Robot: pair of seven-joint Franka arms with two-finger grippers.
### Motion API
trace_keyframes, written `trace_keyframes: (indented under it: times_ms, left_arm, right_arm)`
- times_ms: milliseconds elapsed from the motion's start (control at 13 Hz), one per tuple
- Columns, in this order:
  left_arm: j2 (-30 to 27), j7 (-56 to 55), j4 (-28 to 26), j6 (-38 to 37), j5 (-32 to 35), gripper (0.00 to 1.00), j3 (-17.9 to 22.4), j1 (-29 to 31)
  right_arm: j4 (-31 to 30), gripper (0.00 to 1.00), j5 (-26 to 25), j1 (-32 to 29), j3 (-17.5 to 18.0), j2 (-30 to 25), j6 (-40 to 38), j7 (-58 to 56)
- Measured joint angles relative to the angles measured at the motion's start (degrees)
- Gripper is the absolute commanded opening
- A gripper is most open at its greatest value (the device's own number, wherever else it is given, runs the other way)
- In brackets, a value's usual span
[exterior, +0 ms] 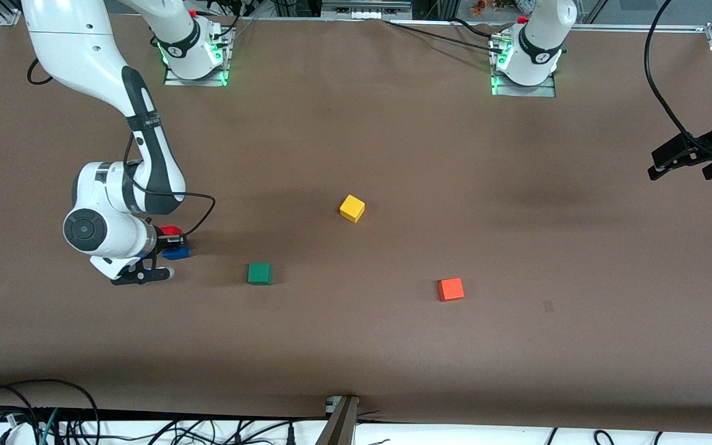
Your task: Pass red block to right arm, stack on blue
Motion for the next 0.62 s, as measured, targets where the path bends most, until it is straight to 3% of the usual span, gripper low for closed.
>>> trace_keyframes:
  times_ms: [615]
  left_arm:
    - [1.3, 0.8, 0.8, 0.1, -1.2, 1.00, -0.4, -0.4]
  right_arm:
    - [-0.2, 0.30, 0.0, -0.1, -0.1, 0.0, 0.8, 0.0]
